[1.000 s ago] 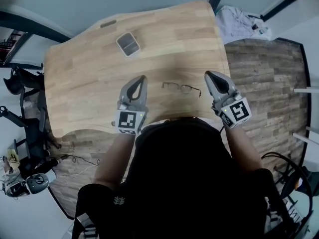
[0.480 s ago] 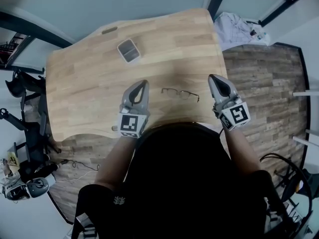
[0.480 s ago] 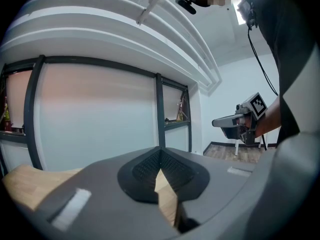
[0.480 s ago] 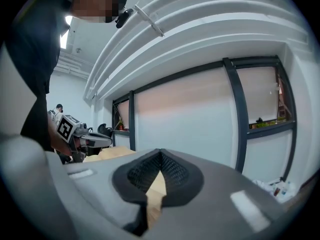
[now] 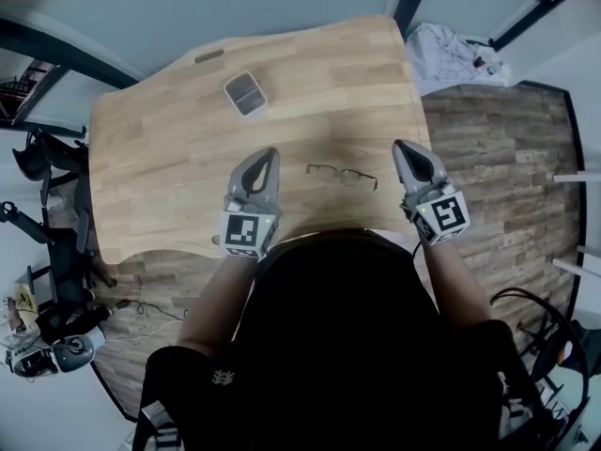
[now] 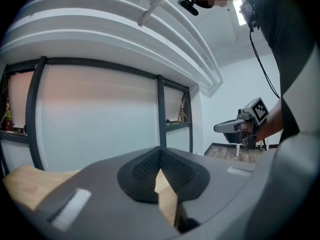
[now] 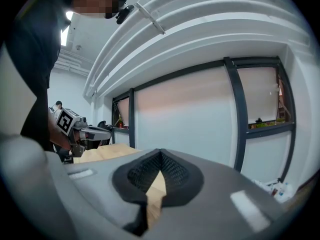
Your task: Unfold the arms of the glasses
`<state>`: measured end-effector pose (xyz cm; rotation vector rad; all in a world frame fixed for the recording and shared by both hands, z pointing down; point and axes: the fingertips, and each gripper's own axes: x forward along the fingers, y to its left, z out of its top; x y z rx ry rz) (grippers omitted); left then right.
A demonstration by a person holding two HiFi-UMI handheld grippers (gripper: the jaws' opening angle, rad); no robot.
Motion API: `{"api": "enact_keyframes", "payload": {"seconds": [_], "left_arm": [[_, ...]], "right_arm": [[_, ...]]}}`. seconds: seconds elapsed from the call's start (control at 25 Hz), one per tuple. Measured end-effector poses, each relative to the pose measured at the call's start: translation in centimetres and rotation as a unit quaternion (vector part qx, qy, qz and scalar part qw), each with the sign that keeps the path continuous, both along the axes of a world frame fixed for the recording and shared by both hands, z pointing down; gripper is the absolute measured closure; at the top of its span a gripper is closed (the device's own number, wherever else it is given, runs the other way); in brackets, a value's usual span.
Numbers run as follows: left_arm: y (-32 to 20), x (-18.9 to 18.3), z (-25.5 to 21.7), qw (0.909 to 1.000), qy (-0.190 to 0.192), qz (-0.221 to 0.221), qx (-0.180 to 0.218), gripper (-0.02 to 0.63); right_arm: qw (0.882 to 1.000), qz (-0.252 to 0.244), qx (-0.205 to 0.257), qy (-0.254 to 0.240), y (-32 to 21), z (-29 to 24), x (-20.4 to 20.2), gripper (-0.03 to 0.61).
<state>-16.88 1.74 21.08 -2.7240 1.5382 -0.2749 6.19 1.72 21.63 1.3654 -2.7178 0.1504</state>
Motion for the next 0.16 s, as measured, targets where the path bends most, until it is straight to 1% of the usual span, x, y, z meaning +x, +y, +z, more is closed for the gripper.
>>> {"api": "enact_keyframes", "payload": {"seconds": [0.16], "left_arm": [[0.07,0.10,0.08,1.0000,0.001,0.002,-0.001,0.609]], "right_arm": [[1.000,-0.003,0.006,0.001,-0.08,-0.57,-0.35,0.578]]}}
